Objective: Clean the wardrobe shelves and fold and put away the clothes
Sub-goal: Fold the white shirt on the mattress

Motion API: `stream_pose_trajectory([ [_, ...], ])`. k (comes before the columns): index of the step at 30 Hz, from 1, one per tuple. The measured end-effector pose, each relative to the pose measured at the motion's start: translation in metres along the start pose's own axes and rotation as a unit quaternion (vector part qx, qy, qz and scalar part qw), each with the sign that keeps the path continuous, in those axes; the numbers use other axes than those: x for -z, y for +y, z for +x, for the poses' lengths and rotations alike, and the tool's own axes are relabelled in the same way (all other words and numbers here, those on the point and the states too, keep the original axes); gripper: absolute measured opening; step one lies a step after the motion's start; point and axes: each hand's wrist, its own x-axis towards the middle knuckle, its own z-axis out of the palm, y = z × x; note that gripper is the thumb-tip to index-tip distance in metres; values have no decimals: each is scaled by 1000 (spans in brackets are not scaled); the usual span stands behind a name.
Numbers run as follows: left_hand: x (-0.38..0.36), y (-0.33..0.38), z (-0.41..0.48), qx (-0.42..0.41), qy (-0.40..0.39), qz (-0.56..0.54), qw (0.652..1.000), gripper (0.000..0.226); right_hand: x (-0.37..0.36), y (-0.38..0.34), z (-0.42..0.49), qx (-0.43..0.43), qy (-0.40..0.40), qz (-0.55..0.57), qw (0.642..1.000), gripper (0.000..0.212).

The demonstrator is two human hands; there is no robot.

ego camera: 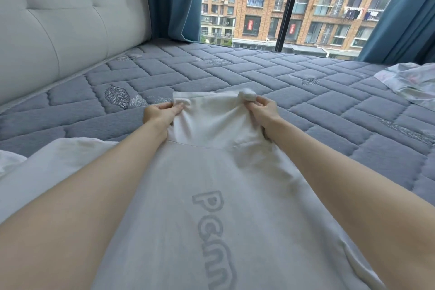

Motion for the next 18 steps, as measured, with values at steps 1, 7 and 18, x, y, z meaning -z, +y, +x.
stream_pose_trajectory([
  [1, 1, 0, -1, -6, 4, 14, 1000, 40, 0, 3, 5, 8, 18, -17, 1000, 13],
  [7, 4, -9, -1, -79, 73, 306, 946, 13, 9, 0, -3, 11, 104, -188, 977, 54],
  [18, -23, -36, -73, -267, -91, 579, 765, 52, -13, 7, -60, 158, -190, -517, 819, 51],
])
